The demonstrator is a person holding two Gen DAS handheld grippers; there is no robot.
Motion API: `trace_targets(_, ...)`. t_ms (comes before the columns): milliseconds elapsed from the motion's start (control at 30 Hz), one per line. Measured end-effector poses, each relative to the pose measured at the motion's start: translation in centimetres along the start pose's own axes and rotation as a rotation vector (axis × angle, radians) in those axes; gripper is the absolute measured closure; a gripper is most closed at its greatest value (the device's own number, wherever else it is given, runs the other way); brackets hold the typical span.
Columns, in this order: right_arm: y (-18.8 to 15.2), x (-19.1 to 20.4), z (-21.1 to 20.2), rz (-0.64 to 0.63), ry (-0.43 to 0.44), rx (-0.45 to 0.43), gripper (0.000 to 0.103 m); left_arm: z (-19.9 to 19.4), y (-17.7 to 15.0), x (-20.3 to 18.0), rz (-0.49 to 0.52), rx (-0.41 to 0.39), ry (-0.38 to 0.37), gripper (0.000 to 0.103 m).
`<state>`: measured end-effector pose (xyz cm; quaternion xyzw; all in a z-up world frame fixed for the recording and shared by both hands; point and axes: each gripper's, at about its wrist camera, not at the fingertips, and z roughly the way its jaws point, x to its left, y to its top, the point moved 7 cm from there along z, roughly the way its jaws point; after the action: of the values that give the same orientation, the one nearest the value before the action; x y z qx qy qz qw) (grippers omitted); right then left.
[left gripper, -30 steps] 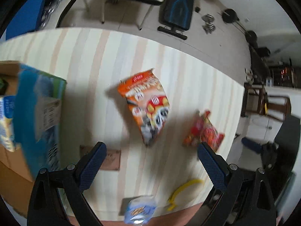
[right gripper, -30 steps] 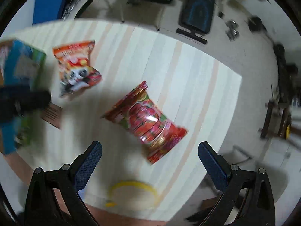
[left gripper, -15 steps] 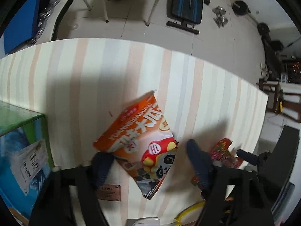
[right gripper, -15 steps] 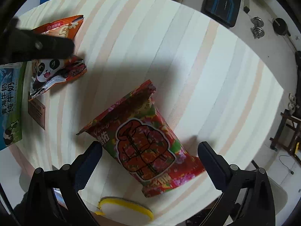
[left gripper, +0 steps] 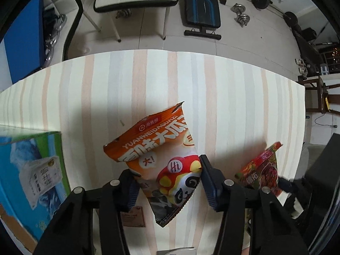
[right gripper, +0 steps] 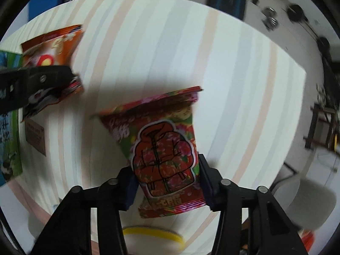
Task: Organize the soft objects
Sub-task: 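Grasp the orange snack bag with the left tool while the right tool grasps the red snack bag, then place both snack bags into the box and open both tools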
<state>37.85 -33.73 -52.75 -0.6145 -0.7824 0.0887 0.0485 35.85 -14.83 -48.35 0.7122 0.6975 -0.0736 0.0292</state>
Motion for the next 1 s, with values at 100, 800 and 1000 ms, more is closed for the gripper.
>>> trace_targets(100,-1.8,-0.2,0.4,0.121,0.056,0.030,0.055,-0.7,-1.0,-0.2,0.010,-0.014,-0.020,0.055)
trace_targets(800,-10.6,17.2,-17.4,0.242,0.366,-0.314,0.055,-18.7,-13.5,15.6,0.129,-0.235,0.036,0.055)
trace_targets(1000,-6.9,29.7,-17.6,0.236,0.485,-0.267,0.055,-19.1,-14.3,27.0,0.074,-0.202,0.156,0.055)
